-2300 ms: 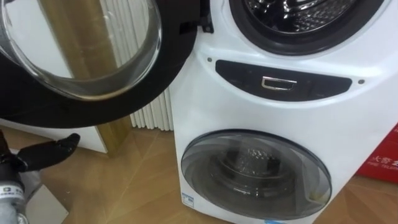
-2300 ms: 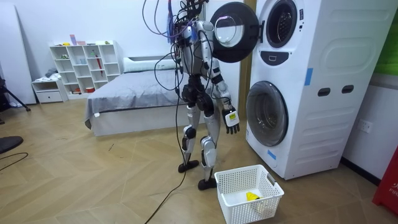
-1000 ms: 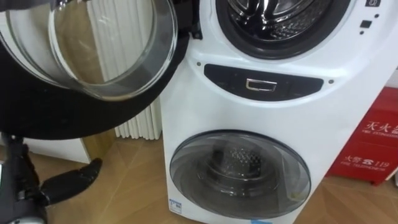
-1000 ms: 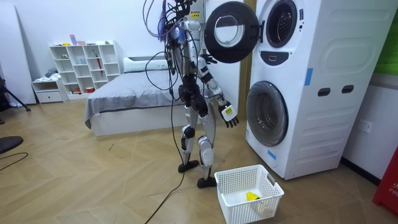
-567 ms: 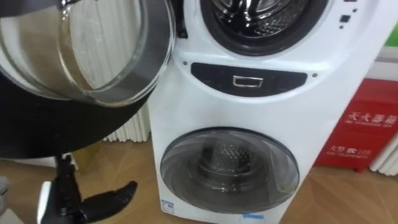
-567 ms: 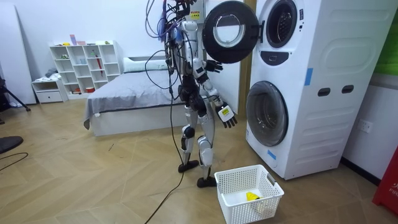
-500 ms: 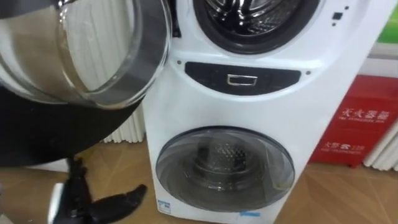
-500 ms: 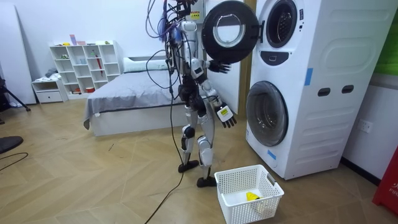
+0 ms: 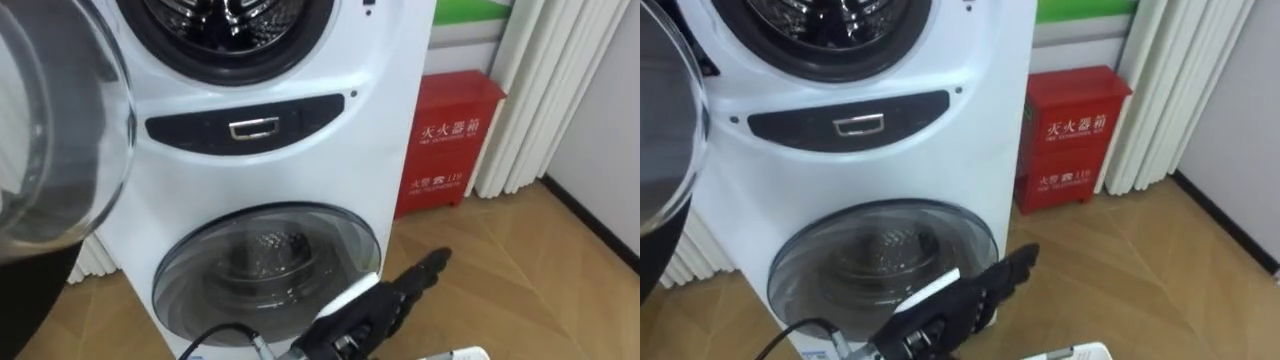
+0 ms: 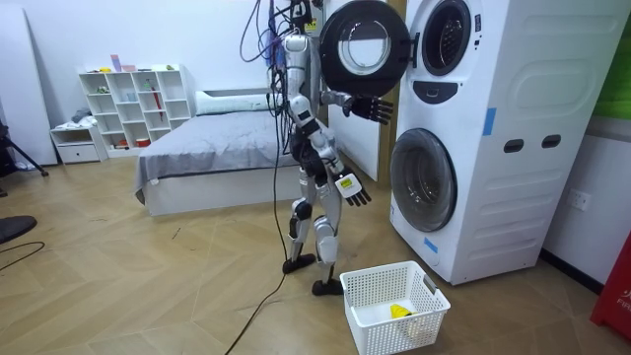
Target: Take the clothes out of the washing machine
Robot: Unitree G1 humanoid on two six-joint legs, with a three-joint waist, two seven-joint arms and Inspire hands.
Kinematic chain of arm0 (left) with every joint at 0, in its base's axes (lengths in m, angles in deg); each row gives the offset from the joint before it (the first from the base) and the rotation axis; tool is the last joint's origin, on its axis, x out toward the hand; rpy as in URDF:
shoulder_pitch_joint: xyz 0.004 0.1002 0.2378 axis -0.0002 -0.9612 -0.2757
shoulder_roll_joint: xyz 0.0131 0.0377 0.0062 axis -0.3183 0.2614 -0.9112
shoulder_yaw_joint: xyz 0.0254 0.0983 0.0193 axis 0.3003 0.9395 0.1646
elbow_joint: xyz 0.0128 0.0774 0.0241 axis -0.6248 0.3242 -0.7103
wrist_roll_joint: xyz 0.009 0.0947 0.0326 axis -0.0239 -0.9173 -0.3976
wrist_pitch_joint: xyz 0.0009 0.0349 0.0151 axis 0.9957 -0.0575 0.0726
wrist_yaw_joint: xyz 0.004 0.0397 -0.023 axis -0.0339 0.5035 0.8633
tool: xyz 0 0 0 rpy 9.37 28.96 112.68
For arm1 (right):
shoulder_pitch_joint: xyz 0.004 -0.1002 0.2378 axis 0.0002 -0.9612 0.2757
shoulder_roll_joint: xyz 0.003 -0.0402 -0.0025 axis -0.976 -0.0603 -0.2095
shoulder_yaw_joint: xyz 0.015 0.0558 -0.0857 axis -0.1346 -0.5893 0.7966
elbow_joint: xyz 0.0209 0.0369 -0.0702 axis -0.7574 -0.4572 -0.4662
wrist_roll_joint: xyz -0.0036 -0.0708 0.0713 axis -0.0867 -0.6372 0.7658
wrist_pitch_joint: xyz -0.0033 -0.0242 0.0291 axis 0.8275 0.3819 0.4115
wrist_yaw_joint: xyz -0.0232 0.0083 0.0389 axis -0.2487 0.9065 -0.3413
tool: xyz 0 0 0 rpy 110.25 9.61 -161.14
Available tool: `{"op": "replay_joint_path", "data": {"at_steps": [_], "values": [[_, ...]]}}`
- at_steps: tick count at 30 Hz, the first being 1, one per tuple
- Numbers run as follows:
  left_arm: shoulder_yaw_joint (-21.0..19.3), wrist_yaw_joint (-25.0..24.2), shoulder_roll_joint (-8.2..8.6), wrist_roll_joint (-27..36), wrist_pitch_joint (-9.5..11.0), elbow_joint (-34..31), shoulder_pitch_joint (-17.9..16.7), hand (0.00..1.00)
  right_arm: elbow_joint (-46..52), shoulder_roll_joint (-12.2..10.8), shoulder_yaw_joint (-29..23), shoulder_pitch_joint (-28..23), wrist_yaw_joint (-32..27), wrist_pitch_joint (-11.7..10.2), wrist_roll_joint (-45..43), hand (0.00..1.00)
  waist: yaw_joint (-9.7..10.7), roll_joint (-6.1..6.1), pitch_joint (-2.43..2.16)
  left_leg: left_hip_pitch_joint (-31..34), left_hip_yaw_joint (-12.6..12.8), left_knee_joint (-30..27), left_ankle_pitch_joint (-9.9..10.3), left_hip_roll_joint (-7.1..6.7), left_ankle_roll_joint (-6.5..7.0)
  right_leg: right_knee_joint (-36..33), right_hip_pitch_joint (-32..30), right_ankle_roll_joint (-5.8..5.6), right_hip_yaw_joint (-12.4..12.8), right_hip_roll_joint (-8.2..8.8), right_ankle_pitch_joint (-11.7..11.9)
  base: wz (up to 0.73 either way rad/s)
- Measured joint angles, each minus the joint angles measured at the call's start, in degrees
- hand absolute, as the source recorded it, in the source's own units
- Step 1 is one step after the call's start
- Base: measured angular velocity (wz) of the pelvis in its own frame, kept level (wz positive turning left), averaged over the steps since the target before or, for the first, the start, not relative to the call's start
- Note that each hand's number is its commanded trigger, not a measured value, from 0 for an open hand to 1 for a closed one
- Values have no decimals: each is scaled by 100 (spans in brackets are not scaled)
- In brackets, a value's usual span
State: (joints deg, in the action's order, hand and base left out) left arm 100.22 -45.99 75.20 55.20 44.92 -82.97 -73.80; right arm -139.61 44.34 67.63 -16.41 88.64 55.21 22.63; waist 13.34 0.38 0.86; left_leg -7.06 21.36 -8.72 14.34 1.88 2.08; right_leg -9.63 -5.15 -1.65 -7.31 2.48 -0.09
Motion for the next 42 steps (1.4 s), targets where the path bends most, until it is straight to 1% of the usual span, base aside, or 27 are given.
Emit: {"op": "replay_joint_path", "data": {"at_steps": [3, 6, 9, 11, 13, 15, 16, 18, 19, 20, 21, 22, 24, 25, 26, 27, 29, 31, 33, 34, 36, 37, 38, 39, 40, 41, 42], "values": [[0, -153, -7, -74, 0, 64, 0, 0, -24, -64, 13, 1, 90, 0, -1, 0, -56, -74, -37, -16, -2, 6, 15, 32, -25, 0, 2, -4, 1, -31, -42, -3], [-2, -179, -52, -91, -4, 124, -30, 0, -106, -91, 5, 2, 87, 16, 0, 0, -140, -174, -56, -19, -2, 13, 34, 65, -53, 6, 1, 2, 1, -66, -62, 0], [-26, -168, -96, -133, 32, 470, -40, 0, -199, -77, -14, 24, 62, 30, 1, 0, -225, -133, -67, -55, 0, 35, 44, 82, -65, 1, 19, 3, -20, -90, -61, -5], [-80, -34, -146, -239, 30, 1191, -127, 0, -261, -83, -2, 25, 58, 81, 1, 0, -285, -106, -72, -69, 11, 44, 47, 97, -72, -6, 22, 4, -84, -102, -61, -4], [-256, 147, -157, -254, 41, 1836, -308, 0, -264, -76, -26, 26, 18, 97, 0, 0, -299, -82, -56, -66, 23, 43, 50, 105, -76, -3, 22, 6, -90, -107, -61, 0], [-525, 414, -113, -362, 170, 2824, -470, 0, -342, -76, -63, 14, -49, 96, 0, 0, -369, -51, -48, -99, 32, 47, 62, 128, -97, -8, 44, 8, -114, -128, -62, -6], [-772, 628, -105, -428, 193, 3458, -589, 0, -414, -73, -74, -21, -67, 96, 1, 0, -479, -50, -41, -144, 58, 52, 85, 152, -130, -5, 64, 58, -135, -166, -67, -15], [-1575, 1063, -99, -421, 356, 4824, -795, 0, -691, -60, -292, -38, -117, 97, -1, 0, -615, -11, -19, -171, 37, 54, 106, 192, -167, -3, 105, 111, -190, -192, -102, -3], [-1811, 1179, -102, -399, 441, 5136, -851, 0, -753, -46, -364, -34, -132, 97, -1, 0, -647, -26, -29, -169, 34, 54, 111, 202, -175, -4, 104, 115, -199, -198, -105, 0], [-2288, 1402, -95, -337, 542, 5668, -990, 0, -808, -2, -548, -83, -156, 95, 45, 0, -763, 14, -29, -179, 44, 34, 126, 232, -199, -4, 110, 122, -223, -222, -109, -4], [-2755, 1623, -103, -284, 598, 6040, -1144, 0, -837, 45, -711, -149, -182, 94, 101, 0, -882, 48, -30, -214, 45, 40, 136, 254, -215, -15, 134, 145, -239, -247, -124, -4], [-3005, 1717, -110, -285, 632, 6182, -1215, 0, -847, 67, -777, -175, -188, 94, 124, 0, -949, 60, -29, -223, 41, 41, 140, 260, -223, -18, 146, 163, -267, -250, -142, 0], [-3835, 2091, -81, -292, 727, 6573, -1370, 0, -949, 139, -1054, -199, -161, 84, 214, 0, -1102, 81, -20, -260, -32, 43, 144, 269, -232, -18, 209, 159, -333, -241, -203, 17], [-4003, 2156, -81, -288, 733, 6611, -1399, 0, -1006, 141, -1163, -193, -142, 66, 215, 0, -1127, 91, -23, -263, -78, 41, 144, 272, -233, -18, 233, 159, -374, -234, -211, 33], [-4278, 2328, -84, -290, 735, 6631, -1425, 0, -1120, 150, -1359, -175, -98, 21, 205, 0, -1179, 131, -6, -277, -158, 34, 143, 276, -234, -11, 286, 152, -427, -224, -232, 29], [-4403, 2420, -84, -291, 736, 6627, -1421, 0, -1139, 159, -1440, -173, -97, 14, 193, 0, -1206, 118, -17, -280, -191, 28, 143, 274, -234, -8, 304, 148, -456, -215, -241, 35], [-4770, 2799, -116, -275, 740, 6595, -1261, 0, -1157, 231, -1575, -163, -115, -13, 176, 0, -1267, 171, -30, -265, -284, 9, 143, 268, -232, -11, 348, 142, -552, -181, -256, 22], [-4878, 3113, -202, -287, 735, 6344, -1076, 0, -1179, 308, -1580, -177, -134, -33, 177, 0, -1350, 216, -42, -313, -291, 0, 143, 268, -232, -12, 399, 142, -542, -180, -256, 5], [-5069, 3501, -296, -339, 736, 5780, -695, 0, -1235, 380, -1658, -174, -189, -35, 58, 0, -1392, 281, -42, -332, -350, -11, 141, 256, -229, -24, 438, 141, -547, -163, -257, 9], [-5154, 3562, -310, -394, 754, 5585, -615, 0, -1241, 384, -1743, -207, -181, -36, -27, 0, -1395, 297, -39, -331, -347, -10, 141, 252, -229, -23, 437, 141, -543, -161, -257, 0], [-5189, 3741, -490, -487, 865, 5146, -402, 0, -1201, 420, -1883, -273, -160, -69, -164, 0, -1360, 372, -50, -340, -341, 8, 142, 252, -229, -24, 442, 142, -546, -166, -259, -4], [-5197, 3881, -576, -560, 864, 4684, -300, 0, -1199, 452, -1960, -351, -162, -136, -243, 0, -1313, 425, -69, -344, -352, -2, 142, 253, -229, -24, 444, 142, -541, -168, -262, 0], [-5189, 3992, -661, -660, 868, 4164, -167, 0, -1145, 477, -2048, -475, -174, -155, -256, 0, -1310, 435, -84, -344, -366, -2, 141, 252, -229, -25, 447, 139, -540, -165, -264, 0], [-5198, 4106, -753, -790, 872, 3580, -61, 0, -1068, 490, -2114, -687, -171, -169, -257, 0, -1273, 471, -70, -346, -363, -5, 141, 252, -229, -25, 445, 137, -533, -168, -271, 0], [-5211, 4165, -800, -898, 870, 3294, 4, 0, -1049, 489, -2157, -755, -170, -173, -262, 0, -1245, 479, -69, -341, -367, -3, 141, 252, -229, -33, 437, 135, -529, -167, -278, -4], [-5262, 4200, -983, -1384, 1020, 3039, -12, 0, -1036, 494, -2176, -835, -154, -168, -280, 0, -1219, 469, -47, -336, -351, 2, 141, 248, -229, -106, 389, 134, -508, -160, -323, 0], [-5271, 4221, -1022, -1605, 1046, 2907, -63, 0, -1038, 486, -2208, -918, -136, -155, -280, 0, -1219, 447, -35, -334, -356, 1, 142, 247, -229, -135, 377, 132, -503, -155, -342, 10]]}}
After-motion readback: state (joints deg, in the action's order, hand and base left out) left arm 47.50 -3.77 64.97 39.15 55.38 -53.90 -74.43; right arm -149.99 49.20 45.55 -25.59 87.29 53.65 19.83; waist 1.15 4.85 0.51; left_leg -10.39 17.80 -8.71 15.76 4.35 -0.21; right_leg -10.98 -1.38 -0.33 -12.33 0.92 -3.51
